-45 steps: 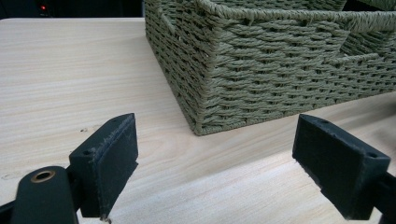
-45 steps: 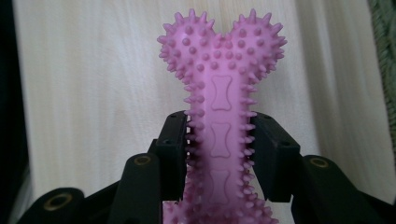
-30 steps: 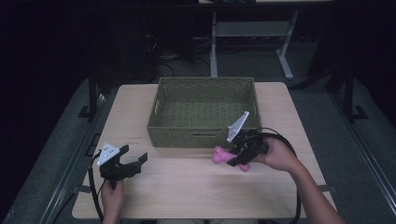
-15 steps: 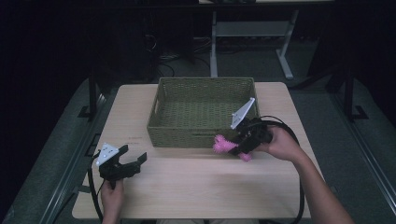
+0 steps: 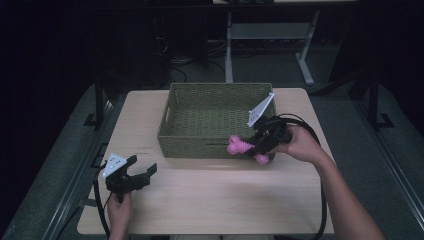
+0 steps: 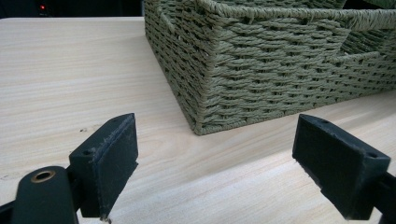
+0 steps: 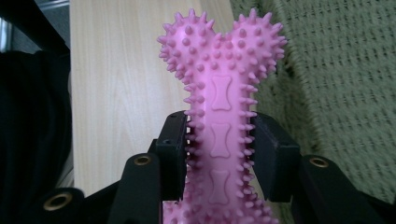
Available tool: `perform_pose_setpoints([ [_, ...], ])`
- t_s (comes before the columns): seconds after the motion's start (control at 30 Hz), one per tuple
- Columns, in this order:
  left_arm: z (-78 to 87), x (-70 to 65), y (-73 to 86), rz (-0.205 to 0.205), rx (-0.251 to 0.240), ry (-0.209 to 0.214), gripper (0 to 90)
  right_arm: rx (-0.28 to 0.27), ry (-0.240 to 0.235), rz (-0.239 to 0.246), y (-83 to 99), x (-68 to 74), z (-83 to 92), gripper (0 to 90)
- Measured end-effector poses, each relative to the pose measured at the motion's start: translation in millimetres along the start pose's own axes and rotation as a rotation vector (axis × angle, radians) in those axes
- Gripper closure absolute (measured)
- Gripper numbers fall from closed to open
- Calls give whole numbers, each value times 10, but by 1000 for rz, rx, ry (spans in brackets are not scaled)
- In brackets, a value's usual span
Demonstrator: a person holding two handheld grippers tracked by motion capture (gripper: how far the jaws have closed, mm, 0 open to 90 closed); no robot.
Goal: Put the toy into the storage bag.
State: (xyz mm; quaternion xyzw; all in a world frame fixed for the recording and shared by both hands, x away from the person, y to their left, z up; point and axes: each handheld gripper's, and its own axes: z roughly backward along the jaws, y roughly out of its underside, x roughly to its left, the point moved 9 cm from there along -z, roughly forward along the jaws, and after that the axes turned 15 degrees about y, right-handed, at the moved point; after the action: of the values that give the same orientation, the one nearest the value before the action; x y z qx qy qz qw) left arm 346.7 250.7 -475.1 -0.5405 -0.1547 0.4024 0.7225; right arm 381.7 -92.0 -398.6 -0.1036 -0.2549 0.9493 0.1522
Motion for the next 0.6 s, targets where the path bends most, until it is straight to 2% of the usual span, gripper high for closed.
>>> perform_pose_setpoints([
  [0.3, -1, 0, 2, -1, 1, 0, 136, -18, -9, -1, -142, -94, 73, 580],
  [0.6, 17, 20, -3, 9, -8, -5, 137, -2, -10, 5, -214, -156, 69, 581],
])
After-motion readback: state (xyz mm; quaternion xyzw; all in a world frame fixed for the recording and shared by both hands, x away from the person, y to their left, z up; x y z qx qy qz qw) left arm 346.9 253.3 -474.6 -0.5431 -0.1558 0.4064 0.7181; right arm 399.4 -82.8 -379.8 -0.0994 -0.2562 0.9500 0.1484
